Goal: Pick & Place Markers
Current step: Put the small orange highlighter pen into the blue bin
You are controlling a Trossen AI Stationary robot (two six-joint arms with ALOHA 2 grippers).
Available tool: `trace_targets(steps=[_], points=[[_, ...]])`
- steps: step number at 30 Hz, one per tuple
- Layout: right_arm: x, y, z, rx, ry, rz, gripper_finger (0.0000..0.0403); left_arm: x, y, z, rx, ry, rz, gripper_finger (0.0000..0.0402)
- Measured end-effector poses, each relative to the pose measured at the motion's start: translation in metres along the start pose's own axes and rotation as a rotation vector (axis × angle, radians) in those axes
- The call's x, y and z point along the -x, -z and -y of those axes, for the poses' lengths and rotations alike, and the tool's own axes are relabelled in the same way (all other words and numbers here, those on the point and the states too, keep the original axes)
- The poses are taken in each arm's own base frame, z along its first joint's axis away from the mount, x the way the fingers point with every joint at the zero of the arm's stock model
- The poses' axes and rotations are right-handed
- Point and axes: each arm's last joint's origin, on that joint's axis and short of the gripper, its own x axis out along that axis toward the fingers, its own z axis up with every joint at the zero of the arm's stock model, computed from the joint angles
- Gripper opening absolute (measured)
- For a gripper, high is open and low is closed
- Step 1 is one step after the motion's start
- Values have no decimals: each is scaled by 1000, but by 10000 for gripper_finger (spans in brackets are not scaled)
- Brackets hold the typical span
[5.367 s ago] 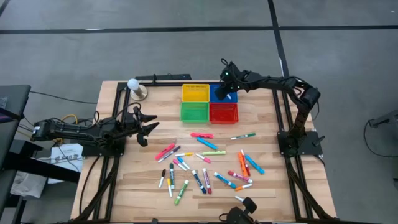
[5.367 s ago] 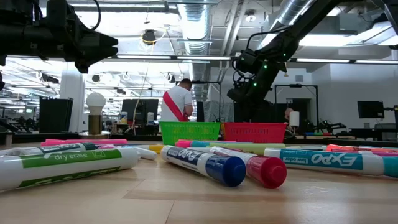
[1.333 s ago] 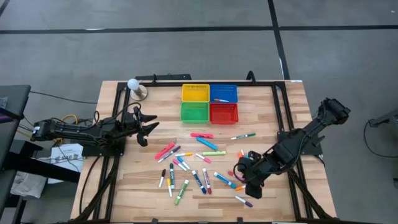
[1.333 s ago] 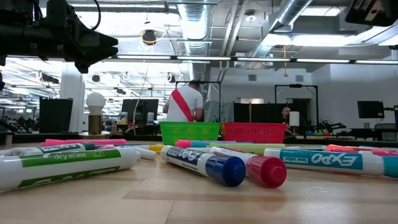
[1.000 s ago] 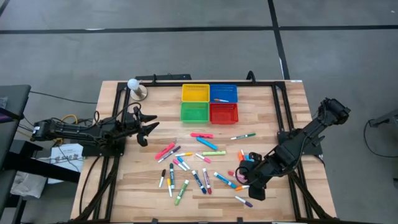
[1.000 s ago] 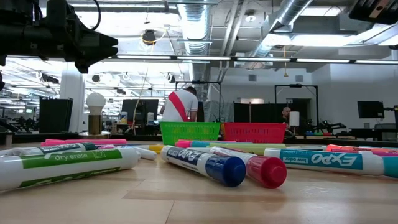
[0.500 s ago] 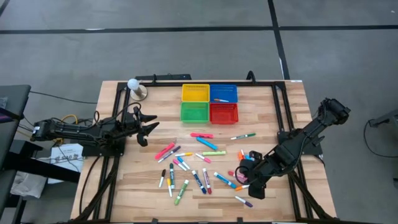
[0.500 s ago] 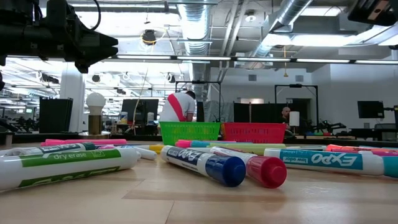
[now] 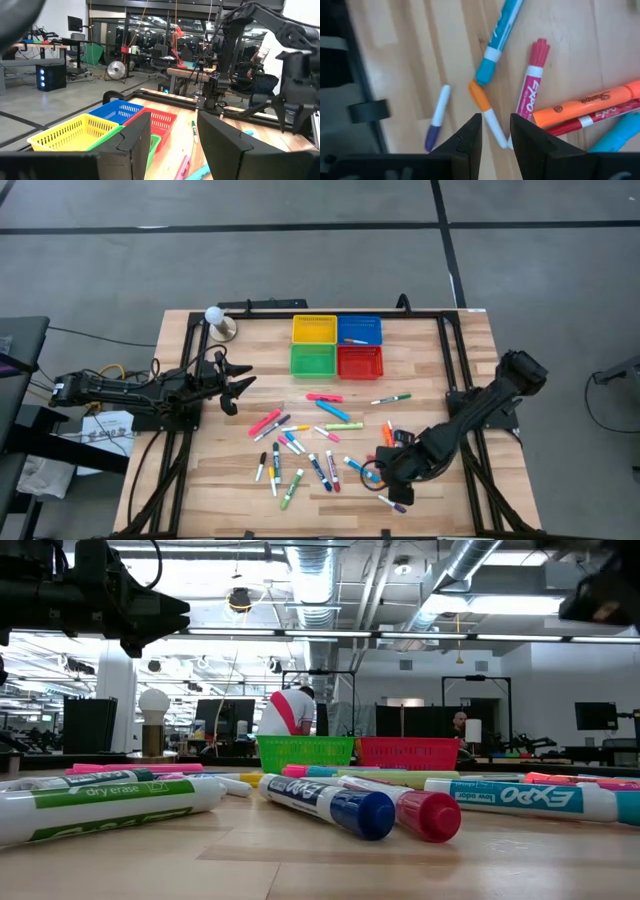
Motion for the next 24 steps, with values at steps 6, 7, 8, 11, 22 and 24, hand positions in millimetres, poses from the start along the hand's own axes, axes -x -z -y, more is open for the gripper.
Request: trace_targets(steps=[6,7,8,11,22,24], points=[[-28,-1,-2,2,62,-64,90,0,0,0,0,0,0,161],[-31,-1,-2,3,70,-72,90,0,0,0,0,0,0,161],[-34,-1,-2,3,76,-77,90,0,0,0,0,0,0,161],[-42,0,-3,4,92,-93,90,0,0,0,0,0,0,161],[-55,8,-16,50,85,-93,90,0,0,0,-1,0,-2,161],[-56,10,-19,76,79,-91,90,-1,1,0,-3,-1,-10,161]])
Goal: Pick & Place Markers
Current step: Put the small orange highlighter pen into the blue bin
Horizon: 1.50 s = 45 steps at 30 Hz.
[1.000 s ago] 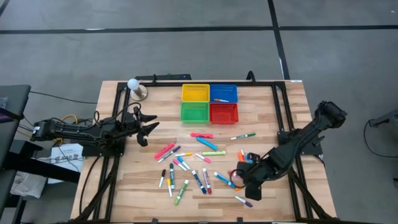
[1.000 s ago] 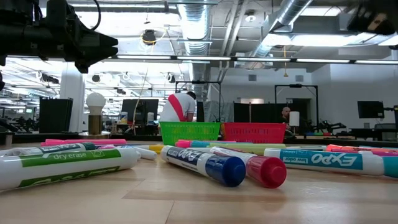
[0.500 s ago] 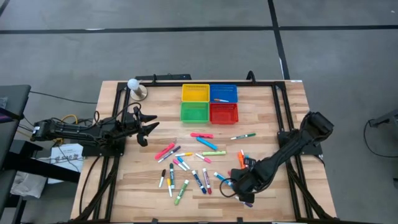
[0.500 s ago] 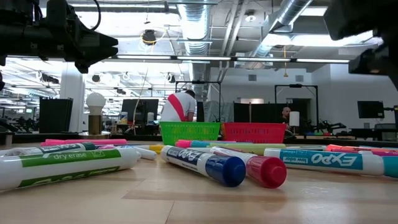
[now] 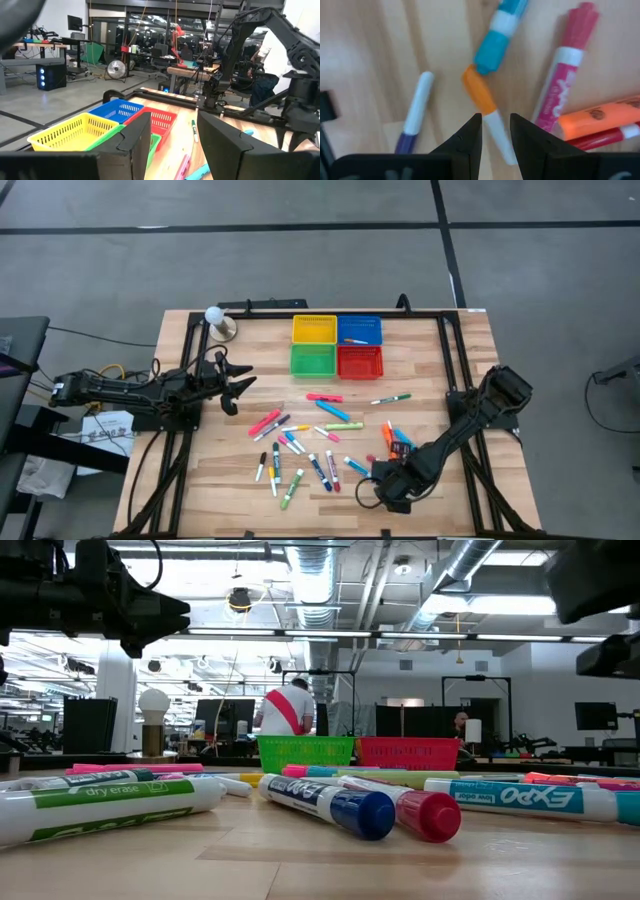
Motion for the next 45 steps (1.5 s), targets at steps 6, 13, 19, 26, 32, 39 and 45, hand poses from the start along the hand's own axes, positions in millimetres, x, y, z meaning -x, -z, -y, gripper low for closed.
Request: trace_targets(steps=[6,13,19,26,32,39,45], points=[[-1,7,-8,102,5,11,90,-2,4,0,-9,-2,-35,161],[-1,6,-8,114,14,25,90,-4,8,1,-19,-4,-65,161],[-1,2,-4,109,26,36,90,-4,7,1,-17,-3,-62,161],[-1,2,-4,109,33,42,90,-4,7,1,-17,-3,-60,161],[-1,3,-4,112,33,42,90,-4,7,1,-17,-3,-60,161],[-22,2,-7,113,45,-6,90,-4,7,1,-17,-3,-60,161],[-35,1,-7,113,75,-39,90,-4,7,1,-17,-3,-59,161]])
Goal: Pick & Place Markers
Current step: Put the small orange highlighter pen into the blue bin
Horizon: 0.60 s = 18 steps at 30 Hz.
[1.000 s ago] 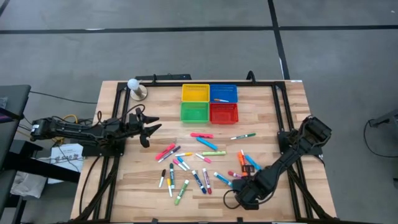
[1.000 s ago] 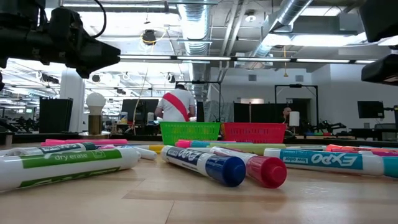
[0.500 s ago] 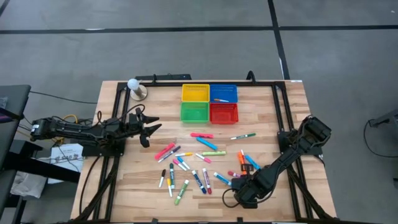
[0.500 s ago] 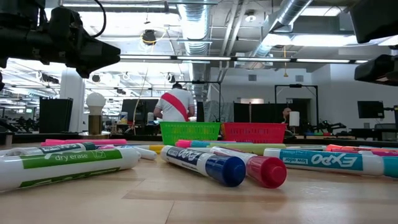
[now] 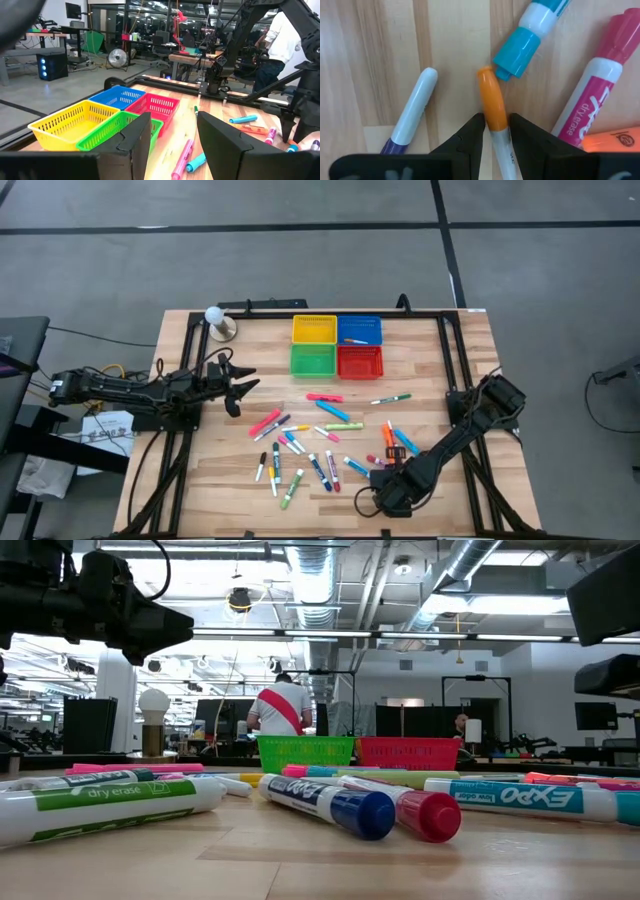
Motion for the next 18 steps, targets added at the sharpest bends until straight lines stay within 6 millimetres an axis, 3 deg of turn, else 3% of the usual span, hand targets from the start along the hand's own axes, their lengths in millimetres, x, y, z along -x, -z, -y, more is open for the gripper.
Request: trace_targets(steps=[18], points=[[-1,0,1,-1,13,16,90,0,0,0,1,0,2,161]])
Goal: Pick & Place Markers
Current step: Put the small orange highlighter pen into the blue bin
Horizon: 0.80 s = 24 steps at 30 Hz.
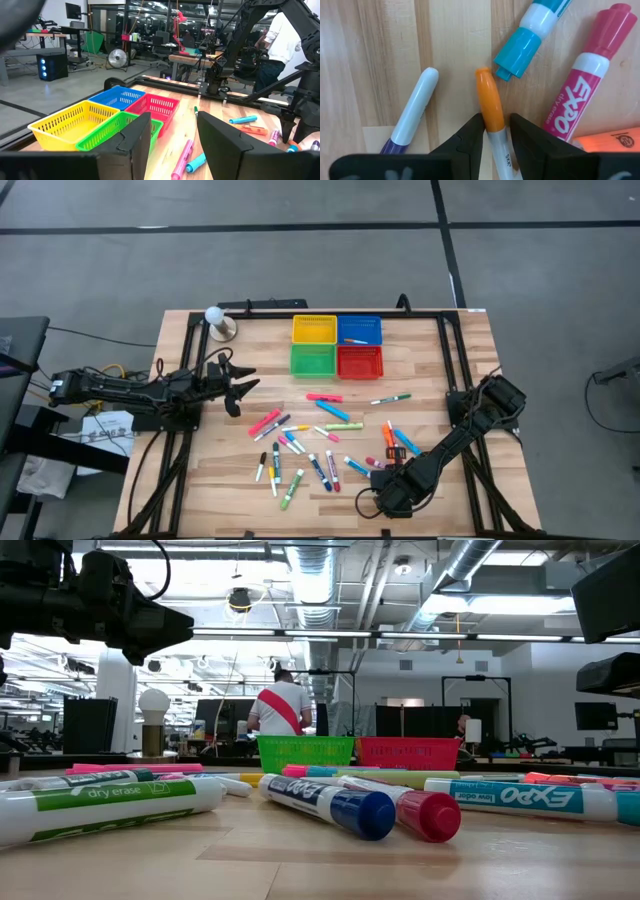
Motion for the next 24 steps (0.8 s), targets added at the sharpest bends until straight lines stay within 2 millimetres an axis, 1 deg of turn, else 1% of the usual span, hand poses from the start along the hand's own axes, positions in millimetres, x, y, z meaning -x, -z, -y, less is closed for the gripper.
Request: trace_targets(steps=[17,24], points=[[0,0,0,-1,-5,-4,89,0,0,0,0,0,0,161],[5,-4,-3,0,-11,-20,59,0,0,0,0,0,0,161]])
